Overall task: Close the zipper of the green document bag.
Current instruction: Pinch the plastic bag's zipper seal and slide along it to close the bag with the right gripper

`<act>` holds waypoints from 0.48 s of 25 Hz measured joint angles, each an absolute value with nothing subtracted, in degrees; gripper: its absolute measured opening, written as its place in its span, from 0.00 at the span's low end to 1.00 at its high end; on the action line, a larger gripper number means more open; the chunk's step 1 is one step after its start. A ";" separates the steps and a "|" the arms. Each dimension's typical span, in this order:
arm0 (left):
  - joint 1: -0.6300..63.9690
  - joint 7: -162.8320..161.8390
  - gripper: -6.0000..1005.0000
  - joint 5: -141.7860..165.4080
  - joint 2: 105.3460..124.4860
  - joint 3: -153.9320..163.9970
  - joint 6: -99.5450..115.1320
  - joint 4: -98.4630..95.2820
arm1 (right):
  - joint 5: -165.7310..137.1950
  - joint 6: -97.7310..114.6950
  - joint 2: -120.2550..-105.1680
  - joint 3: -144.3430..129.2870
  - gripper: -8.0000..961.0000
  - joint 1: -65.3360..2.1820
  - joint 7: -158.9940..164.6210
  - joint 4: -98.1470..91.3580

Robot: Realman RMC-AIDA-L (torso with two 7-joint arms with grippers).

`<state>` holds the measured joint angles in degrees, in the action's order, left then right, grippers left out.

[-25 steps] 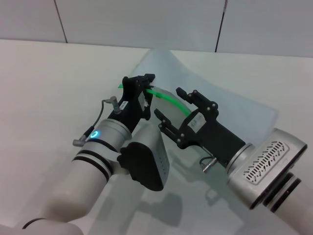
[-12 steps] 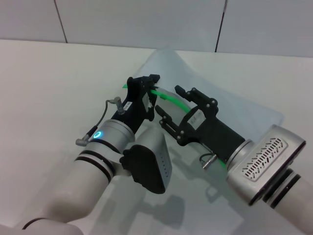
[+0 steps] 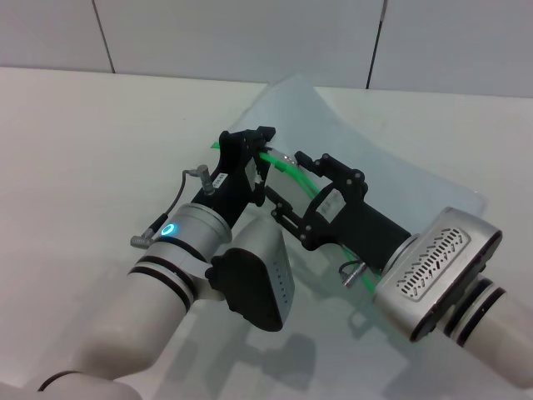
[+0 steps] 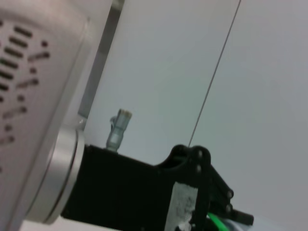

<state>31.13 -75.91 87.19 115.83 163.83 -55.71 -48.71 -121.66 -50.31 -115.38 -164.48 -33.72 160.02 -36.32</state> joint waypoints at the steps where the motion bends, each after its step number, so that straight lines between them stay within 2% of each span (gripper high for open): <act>1: 31.13 -75.89 0.09 87.19 115.83 163.83 -55.71 -48.71 | -121.52 -50.15 -115.37 -164.46 0.62 -33.74 159.69 -36.20; 12: 31.03 -75.81 0.09 87.19 115.83 163.83 -55.63 -48.70 | -121.14 -50.74 -115.66 -162.86 0.62 -32.63 153.57 -36.50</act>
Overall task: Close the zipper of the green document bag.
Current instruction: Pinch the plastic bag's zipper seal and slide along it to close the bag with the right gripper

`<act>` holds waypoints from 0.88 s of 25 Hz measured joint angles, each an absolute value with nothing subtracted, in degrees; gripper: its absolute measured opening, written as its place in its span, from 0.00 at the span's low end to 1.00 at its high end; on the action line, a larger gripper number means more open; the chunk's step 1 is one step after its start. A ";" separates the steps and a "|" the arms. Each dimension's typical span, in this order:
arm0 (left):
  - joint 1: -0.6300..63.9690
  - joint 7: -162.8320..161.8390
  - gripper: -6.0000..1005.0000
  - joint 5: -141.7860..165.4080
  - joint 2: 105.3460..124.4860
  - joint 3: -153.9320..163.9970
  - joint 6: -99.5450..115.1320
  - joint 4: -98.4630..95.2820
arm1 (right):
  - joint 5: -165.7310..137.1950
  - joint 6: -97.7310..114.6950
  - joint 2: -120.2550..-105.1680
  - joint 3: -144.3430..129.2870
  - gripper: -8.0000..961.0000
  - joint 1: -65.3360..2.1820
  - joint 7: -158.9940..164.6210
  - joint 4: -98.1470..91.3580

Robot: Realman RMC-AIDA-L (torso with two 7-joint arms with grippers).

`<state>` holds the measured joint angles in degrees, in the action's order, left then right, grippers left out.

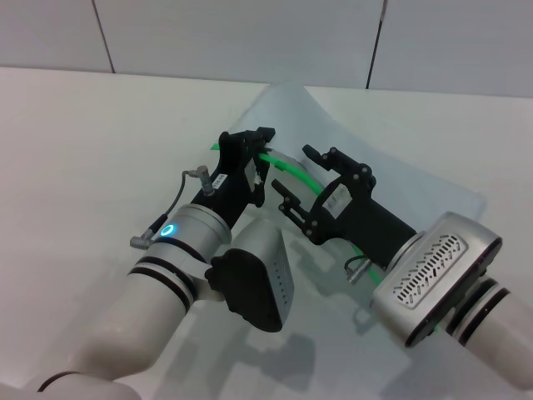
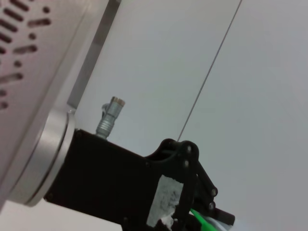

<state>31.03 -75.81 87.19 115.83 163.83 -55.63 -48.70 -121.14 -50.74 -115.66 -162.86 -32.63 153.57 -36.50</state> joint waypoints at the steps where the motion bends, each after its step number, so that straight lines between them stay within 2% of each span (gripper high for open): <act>1: 31.03 -75.80 0.09 87.19 115.83 163.82 -55.63 -48.69 | -121.11 -50.76 -115.67 -162.85 0.61 -32.58 153.01 -36.53; 22: 30.96 -75.60 0.10 87.19 115.74 163.82 -54.78 -48.69 | -118.97 -43.93 -115.90 -157.29 0.59 -29.67 133.19 -41.54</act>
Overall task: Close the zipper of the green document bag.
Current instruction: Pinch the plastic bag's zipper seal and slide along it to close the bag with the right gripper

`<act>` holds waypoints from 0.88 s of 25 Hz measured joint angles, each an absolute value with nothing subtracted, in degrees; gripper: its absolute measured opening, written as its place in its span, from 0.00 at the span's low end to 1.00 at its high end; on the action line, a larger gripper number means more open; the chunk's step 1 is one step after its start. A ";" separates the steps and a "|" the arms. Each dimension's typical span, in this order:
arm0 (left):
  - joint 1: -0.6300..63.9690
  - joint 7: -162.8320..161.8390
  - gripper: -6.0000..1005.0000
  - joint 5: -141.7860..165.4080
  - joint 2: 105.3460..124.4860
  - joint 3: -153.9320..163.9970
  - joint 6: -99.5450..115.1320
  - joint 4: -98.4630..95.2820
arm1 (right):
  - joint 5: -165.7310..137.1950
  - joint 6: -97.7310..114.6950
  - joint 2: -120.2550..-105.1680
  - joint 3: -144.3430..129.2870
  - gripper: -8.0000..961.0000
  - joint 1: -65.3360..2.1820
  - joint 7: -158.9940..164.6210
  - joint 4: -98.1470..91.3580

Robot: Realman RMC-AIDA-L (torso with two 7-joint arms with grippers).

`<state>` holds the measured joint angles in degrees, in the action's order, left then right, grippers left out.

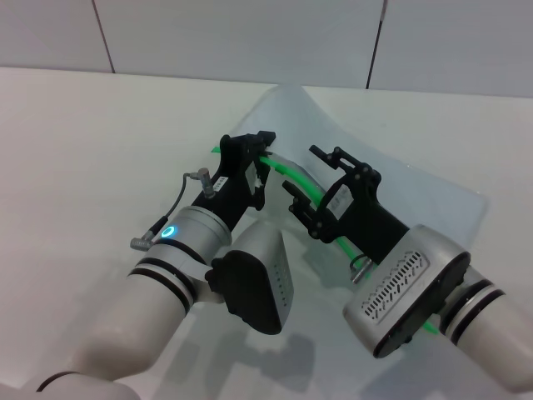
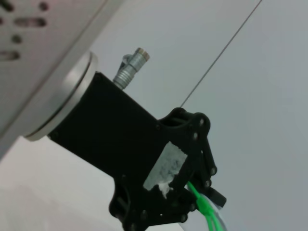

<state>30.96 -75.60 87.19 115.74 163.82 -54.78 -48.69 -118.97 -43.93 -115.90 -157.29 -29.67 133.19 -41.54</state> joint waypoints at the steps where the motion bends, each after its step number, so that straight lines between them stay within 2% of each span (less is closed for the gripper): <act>1: 30.97 -75.59 0.10 87.18 115.74 163.82 -54.76 -48.69 | -118.30 -43.93 -115.93 -157.32 0.59 -29.62 132.31 -41.87; 22: 31.03 -75.88 0.11 87.10 115.75 163.83 -54.22 -48.69 | -117.87 -47.33 -115.92 -159.01 0.55 -27.80 126.19 -45.35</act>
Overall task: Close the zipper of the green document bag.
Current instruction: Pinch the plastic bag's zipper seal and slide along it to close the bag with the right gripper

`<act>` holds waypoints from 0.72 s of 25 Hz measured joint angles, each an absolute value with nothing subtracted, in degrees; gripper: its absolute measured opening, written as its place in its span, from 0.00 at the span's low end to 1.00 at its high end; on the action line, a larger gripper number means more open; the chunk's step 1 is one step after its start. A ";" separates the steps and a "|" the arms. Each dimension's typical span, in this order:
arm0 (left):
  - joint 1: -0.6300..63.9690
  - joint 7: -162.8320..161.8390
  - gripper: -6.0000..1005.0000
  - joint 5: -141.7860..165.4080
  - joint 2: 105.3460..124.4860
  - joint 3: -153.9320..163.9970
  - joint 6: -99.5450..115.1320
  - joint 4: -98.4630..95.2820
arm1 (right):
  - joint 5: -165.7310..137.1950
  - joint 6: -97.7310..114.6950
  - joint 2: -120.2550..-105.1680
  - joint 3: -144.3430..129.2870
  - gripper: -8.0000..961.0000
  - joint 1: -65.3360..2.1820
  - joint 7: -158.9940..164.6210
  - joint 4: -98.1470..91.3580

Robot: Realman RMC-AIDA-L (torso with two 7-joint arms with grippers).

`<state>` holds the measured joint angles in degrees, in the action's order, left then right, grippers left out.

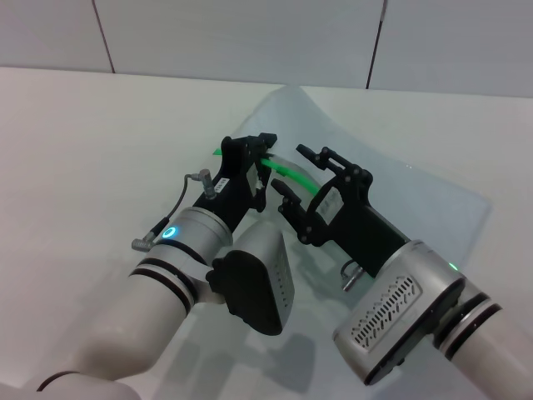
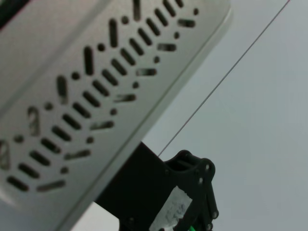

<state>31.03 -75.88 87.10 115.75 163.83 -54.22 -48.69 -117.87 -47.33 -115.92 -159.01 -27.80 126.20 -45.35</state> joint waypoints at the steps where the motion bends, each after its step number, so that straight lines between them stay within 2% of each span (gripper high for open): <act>1: 31.03 -75.86 0.11 87.12 115.75 163.83 -54.20 -48.69 | -117.87 -47.44 -115.92 -159.02 0.55 -27.67 125.91 -45.40; 18: 31.20 -75.75 0.11 87.98 115.75 163.83 -54.32 -48.69 | -117.68 -47.49 -115.92 -159.08 0.54 -28.01 124.93 -45.38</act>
<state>31.20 -75.75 87.98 115.75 163.83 -54.32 -48.69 -117.68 -47.49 -115.92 -159.08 -28.01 124.93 -45.38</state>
